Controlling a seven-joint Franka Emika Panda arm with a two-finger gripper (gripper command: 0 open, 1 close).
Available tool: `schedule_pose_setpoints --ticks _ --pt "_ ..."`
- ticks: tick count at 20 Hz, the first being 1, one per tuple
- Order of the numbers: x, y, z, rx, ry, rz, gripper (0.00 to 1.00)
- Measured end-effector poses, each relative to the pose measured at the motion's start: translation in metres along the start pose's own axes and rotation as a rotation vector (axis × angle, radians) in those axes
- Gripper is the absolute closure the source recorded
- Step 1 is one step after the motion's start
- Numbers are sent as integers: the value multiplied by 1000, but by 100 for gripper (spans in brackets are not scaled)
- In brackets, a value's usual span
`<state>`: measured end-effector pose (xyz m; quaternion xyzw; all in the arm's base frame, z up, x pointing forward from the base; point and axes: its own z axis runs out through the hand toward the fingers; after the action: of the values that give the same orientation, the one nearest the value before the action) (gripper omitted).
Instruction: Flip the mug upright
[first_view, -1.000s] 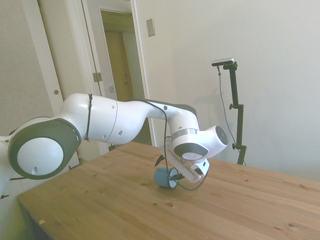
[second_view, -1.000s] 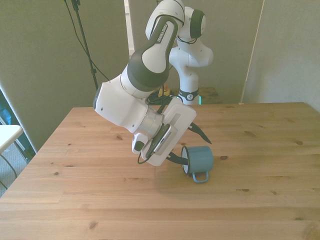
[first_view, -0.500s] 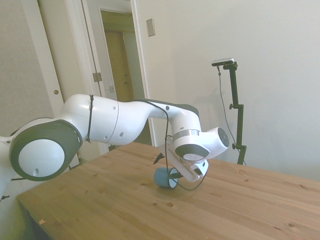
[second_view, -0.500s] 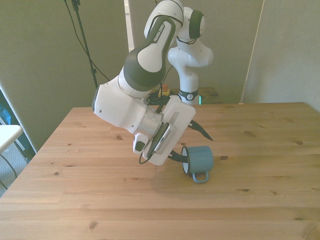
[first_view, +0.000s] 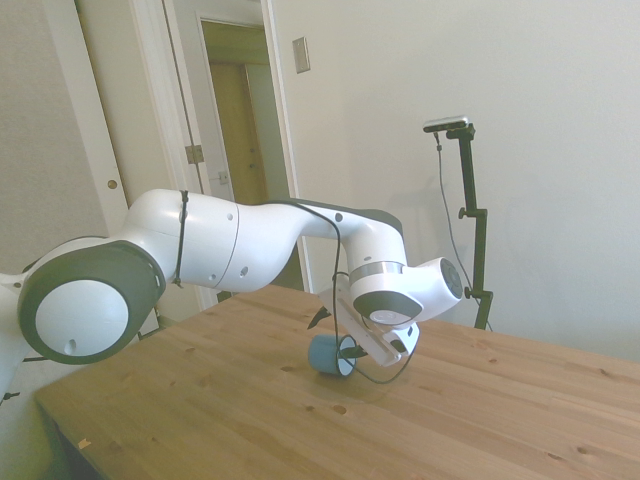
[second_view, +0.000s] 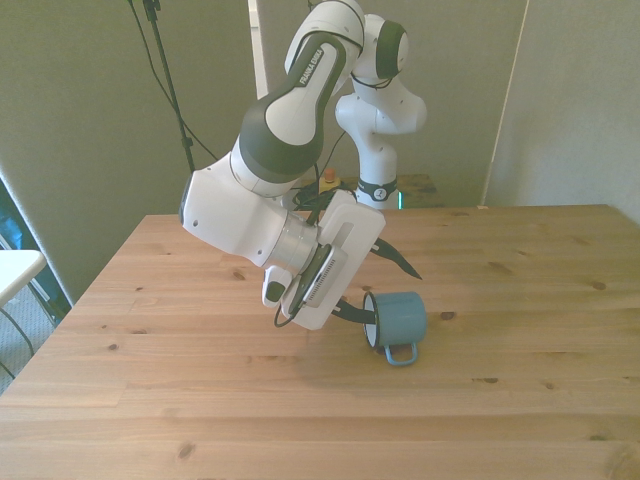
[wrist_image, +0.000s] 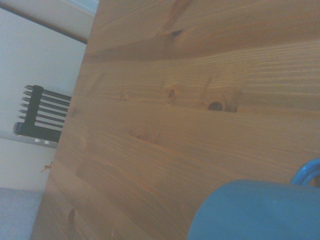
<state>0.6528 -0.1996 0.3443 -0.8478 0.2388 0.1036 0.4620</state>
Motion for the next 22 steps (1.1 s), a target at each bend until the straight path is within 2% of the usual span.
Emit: schedule_pose_setpoints --ticks 22 --pt "0 2 7 4 -30 -10 100"
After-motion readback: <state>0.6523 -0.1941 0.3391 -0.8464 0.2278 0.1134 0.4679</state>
